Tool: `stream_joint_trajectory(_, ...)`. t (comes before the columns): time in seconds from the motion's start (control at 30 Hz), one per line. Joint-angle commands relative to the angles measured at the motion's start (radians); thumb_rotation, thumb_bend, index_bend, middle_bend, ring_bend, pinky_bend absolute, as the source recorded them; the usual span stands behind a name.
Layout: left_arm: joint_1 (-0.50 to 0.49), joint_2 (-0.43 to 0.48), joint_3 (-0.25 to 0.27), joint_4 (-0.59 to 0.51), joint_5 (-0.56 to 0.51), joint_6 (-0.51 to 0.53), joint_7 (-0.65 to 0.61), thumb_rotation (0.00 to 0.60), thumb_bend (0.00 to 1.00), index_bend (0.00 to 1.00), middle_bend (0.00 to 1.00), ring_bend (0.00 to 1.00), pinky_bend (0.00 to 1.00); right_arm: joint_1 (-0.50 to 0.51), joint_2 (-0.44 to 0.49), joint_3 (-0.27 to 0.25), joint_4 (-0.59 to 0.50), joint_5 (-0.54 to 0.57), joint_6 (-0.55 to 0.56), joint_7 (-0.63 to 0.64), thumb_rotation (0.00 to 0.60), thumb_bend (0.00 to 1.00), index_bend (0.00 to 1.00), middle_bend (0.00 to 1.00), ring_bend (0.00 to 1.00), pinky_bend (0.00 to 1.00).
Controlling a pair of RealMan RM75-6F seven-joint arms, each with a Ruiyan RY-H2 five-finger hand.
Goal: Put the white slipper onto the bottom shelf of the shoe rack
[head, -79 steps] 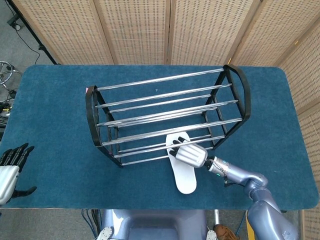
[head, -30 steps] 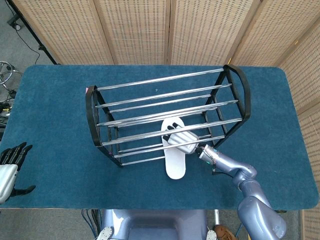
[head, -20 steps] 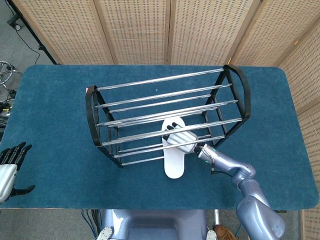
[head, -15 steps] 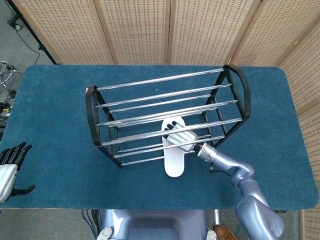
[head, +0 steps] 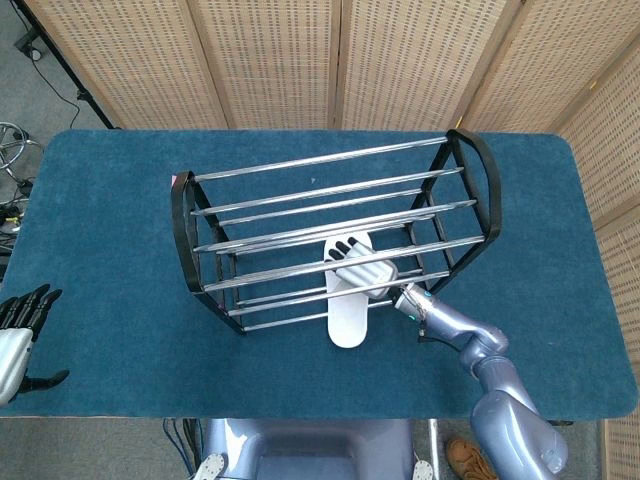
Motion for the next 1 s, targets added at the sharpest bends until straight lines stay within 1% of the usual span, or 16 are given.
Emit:
stream_joint_trajectory(0.03, 0.001, 0.000, 0.000, -0.001, 0.003, 0.002, 0.000, 0.600, 0.09, 0.00, 0.00, 0.00, 0.00, 0.000, 0.002, 0.005, -0.003, 0.005, 0.004, -0.001, 0.600, 0.25, 0.22, 0.23, 0.23, 0.47)
stream_joint_trajectory(0.3, 0.001, 0.000, 0.003, -0.001, 0.010, 0.001, -0.001, 0.600, 0.09, 0.00, 0.00, 0.00, 0.00, -0.011, 0.011, 0.002, -0.014, 0.004, 0.027, -0.003, 0.600, 0.25, 0.22, 0.21, 0.22, 0.47)
stream_joint_trajectory(1.0, 0.003, 0.002, 0.014, -0.003, 0.045, 0.001, -0.005, 0.600, 0.09, 0.00, 0.00, 0.00, 0.00, -0.107, 0.033, -0.026, -0.056, -0.023, 0.168, -0.006, 0.600, 0.25, 0.25, 0.23, 0.22, 0.47)
